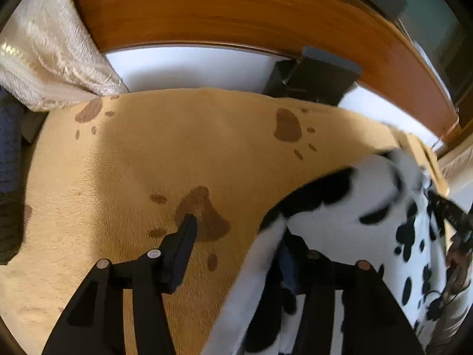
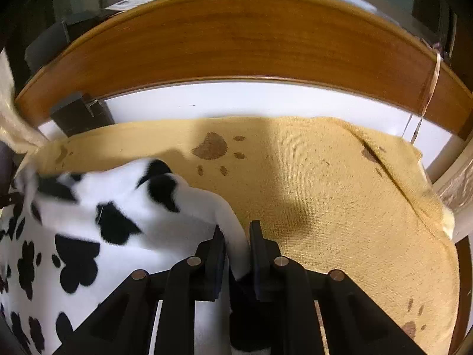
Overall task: Fold clothes
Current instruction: 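Lower the held blanket edge onto the bed with both grippers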
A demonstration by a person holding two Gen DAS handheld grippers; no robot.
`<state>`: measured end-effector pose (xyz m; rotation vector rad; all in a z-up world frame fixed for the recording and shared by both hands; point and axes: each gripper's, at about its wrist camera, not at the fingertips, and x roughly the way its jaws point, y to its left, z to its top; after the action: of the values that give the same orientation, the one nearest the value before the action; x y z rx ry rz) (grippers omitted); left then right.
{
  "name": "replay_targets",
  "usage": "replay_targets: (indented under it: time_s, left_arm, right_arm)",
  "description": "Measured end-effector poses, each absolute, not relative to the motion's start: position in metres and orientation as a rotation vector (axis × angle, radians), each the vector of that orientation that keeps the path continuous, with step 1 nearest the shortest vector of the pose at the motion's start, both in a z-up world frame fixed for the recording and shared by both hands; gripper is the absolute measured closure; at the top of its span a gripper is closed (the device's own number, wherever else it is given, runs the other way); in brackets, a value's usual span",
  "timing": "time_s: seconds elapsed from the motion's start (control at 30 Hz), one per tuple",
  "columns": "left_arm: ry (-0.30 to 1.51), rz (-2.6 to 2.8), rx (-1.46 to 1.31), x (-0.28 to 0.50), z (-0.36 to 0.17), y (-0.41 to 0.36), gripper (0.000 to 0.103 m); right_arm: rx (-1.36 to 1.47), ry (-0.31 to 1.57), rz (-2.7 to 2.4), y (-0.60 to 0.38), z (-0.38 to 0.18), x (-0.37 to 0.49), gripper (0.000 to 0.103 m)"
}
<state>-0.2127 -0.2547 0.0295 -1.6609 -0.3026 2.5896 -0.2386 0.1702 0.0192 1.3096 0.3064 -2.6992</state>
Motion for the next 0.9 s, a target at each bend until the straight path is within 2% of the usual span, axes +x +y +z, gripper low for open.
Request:
replay_targets:
  time_s: [0.1,0.27,0.4,0.47,0.63,0.67,0.73,0.77,0.8,0.87,0.9]
  left_arm:
    - [-0.287,2.583,-1.7,-0.217,0.023,-0.255,0.034]
    - [-0.125,2.62,-1.699,-0.21,0.033,-0.247,0.025]
    - [-0.054,2.662,-1.647,-0.2,0.054,-0.247,0.023]
    - [0.02,2.661,-1.675,-0.204,0.051,-0.244,0.023]
    - [0.206,2.65,-1.741,-0.213,0.043,-0.235,0.019]
    - [0.244,2.647,-1.754,-0.215,0.041,-0.233,0.019]
    - [0.347,2.61,-1.8,-0.216,0.032,-0.231,0.019]
    - [0.385,2.595,-1.81,-0.215,0.028,-0.231,0.018]
    - [0.368,2.606,-1.783,-0.214,0.031,-0.233,0.018]
    - [0.263,2.63,-1.759,-0.213,0.04,-0.244,0.017]
    - [0.196,2.641,-1.749,-0.213,0.045,-0.251,0.017]
  right_arm:
    - [1.396,0.164,-2.634,0.181,0.008,-0.251,0.085]
    - [1.379,0.035,-2.638,0.189,0.023,-0.243,0.085]
    - [1.318,-0.136,-2.619,0.2,0.05,-0.23,0.085]
    - [1.297,-0.161,-2.632,0.198,0.061,-0.225,0.085]
    - [1.35,-0.046,-2.63,0.177,0.056,-0.234,0.085]
    - [1.386,-0.03,-2.611,0.176,0.052,-0.24,0.081]
    - [1.472,-0.002,-2.554,0.174,0.034,-0.252,0.063]
    - [1.482,0.025,-2.551,0.175,0.029,-0.252,0.044]
    - [1.49,0.052,-2.55,0.175,0.025,-0.252,0.039]
    - [1.459,0.066,-2.587,0.182,0.028,-0.248,0.039]
    - [1.427,0.009,-2.62,0.189,0.036,-0.247,0.039]
